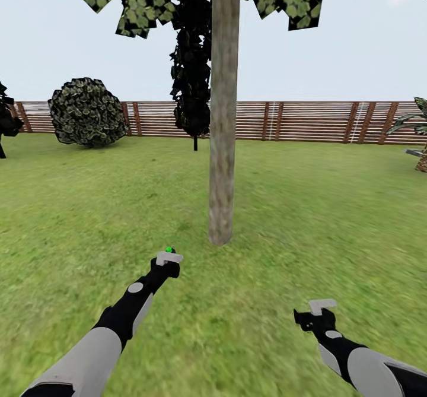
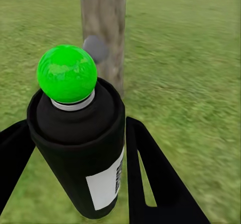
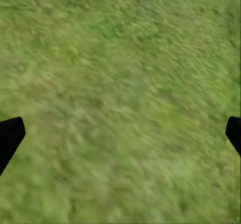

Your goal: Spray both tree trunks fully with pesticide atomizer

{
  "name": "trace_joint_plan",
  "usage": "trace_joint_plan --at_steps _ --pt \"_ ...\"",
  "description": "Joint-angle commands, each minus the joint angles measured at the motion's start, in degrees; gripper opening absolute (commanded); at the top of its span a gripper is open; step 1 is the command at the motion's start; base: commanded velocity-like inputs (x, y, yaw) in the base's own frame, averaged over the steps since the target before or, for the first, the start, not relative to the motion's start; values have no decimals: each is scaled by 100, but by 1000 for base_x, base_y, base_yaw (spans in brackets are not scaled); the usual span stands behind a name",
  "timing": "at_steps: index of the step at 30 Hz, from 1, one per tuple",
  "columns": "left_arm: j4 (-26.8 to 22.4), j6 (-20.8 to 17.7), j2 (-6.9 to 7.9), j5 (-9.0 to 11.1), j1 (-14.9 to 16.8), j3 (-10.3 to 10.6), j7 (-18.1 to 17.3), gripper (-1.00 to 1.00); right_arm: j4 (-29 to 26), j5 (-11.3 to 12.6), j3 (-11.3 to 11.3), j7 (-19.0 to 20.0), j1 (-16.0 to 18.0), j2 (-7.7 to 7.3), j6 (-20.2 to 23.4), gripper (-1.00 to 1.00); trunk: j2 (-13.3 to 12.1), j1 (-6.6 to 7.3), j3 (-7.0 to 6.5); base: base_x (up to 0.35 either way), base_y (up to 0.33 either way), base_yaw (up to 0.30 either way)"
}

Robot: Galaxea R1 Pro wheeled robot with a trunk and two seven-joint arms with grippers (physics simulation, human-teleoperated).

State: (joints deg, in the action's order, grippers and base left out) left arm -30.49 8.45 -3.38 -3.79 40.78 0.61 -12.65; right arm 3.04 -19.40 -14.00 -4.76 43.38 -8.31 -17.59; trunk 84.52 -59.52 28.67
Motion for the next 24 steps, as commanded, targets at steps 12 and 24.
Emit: trace_joint_plan --at_steps 12,24 --pt "7 -1 -124 1 0 1 -9 -100 4 -17 18 -234 -5 5 9 100 0 0 0 344 0 0" --pt "8 1 -128 1 0 0 -9 -100 4 -19 20 -236 -5 5 10 100 0 0 0 344 -52 0"
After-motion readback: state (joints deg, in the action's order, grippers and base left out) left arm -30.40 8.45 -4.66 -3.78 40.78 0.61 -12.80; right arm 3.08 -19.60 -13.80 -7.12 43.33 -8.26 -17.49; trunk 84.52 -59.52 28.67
